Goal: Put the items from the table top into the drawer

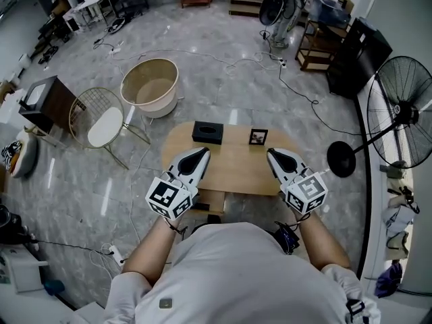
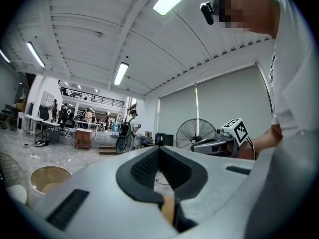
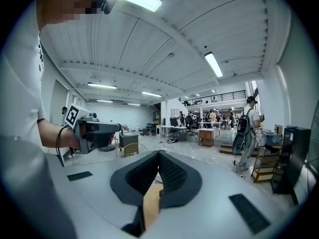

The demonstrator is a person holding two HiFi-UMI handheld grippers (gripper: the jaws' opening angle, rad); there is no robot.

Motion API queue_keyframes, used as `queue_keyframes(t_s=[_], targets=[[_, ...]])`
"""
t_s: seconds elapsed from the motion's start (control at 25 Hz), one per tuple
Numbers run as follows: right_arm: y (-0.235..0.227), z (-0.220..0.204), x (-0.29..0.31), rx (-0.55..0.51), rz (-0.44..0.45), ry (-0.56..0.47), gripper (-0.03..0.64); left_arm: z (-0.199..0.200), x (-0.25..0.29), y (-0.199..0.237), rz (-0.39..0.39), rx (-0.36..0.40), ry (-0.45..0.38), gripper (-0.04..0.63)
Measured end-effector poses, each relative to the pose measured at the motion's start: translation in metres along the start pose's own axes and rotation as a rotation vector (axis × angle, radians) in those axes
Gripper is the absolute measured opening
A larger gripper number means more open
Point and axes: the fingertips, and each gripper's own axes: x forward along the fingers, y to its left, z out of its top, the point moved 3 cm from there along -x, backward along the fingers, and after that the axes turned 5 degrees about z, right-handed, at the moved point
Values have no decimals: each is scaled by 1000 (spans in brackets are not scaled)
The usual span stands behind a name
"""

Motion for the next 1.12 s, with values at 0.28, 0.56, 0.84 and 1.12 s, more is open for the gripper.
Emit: queue_keyframes(t_s=[0.28, 0.56, 0.84, 1.12], targets=[[-9, -13, -69, -12, 16, -2, 26, -1, 15, -75, -11, 4, 3, 9], [-14, -29, -146, 3, 49, 10, 26, -8, 24, -161, -6, 10, 24, 9], [-4, -43, -197, 9, 89, -5, 26, -12, 18, -227, 7, 24, 28, 9], [23, -52, -211, 7, 131, 7, 26, -24, -6, -256, -6, -25, 45, 9]])
